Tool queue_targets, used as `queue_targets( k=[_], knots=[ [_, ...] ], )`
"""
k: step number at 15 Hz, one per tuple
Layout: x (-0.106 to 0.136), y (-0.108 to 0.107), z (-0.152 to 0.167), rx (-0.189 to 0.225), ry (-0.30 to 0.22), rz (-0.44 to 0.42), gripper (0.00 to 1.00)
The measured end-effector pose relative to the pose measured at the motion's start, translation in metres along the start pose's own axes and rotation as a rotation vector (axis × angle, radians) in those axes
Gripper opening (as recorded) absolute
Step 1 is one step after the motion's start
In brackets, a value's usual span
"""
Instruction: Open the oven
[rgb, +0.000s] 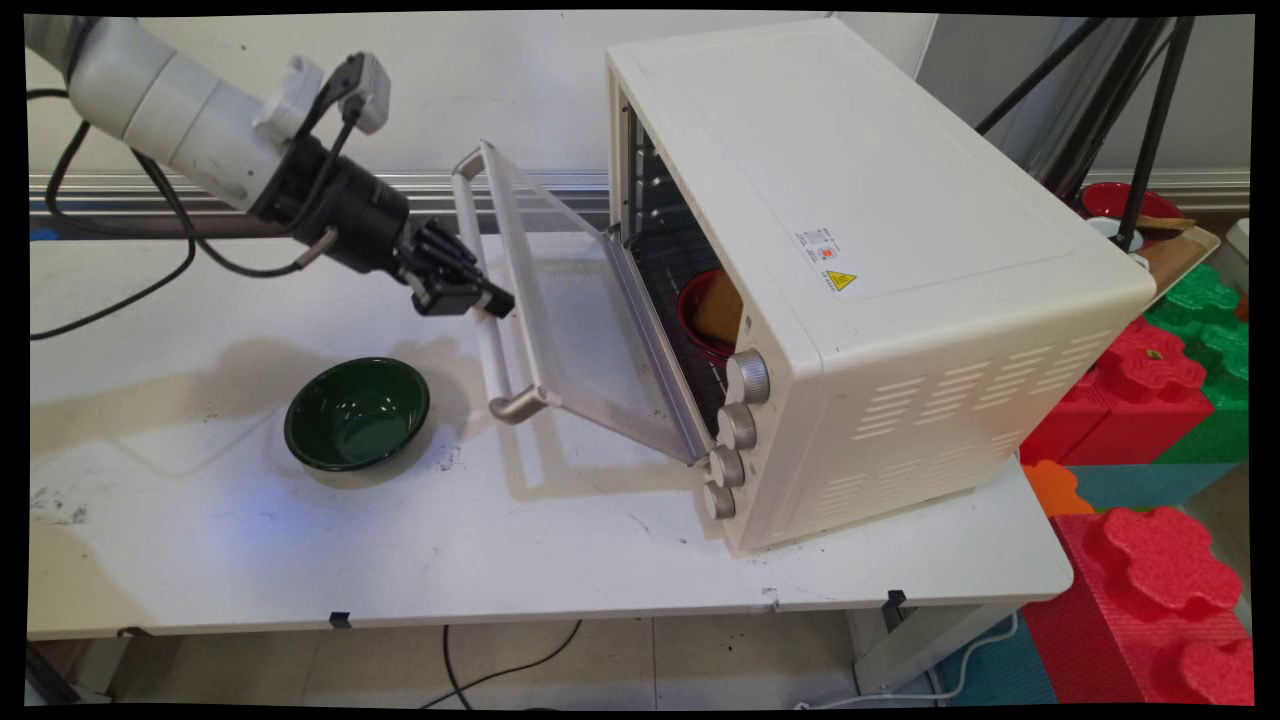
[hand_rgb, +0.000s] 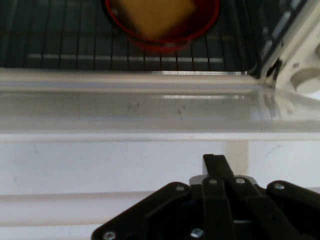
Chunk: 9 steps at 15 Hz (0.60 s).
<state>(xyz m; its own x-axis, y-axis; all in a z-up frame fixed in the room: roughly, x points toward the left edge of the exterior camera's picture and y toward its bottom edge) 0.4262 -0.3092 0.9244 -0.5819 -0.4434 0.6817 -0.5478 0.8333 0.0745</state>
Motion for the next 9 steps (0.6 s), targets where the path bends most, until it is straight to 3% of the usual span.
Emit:
queue_targets(
  k=[9],
  knots=[
    [-0.047, 0.004, 0.020, -0.001, -0.077, -0.016, 0.00]
  ],
)
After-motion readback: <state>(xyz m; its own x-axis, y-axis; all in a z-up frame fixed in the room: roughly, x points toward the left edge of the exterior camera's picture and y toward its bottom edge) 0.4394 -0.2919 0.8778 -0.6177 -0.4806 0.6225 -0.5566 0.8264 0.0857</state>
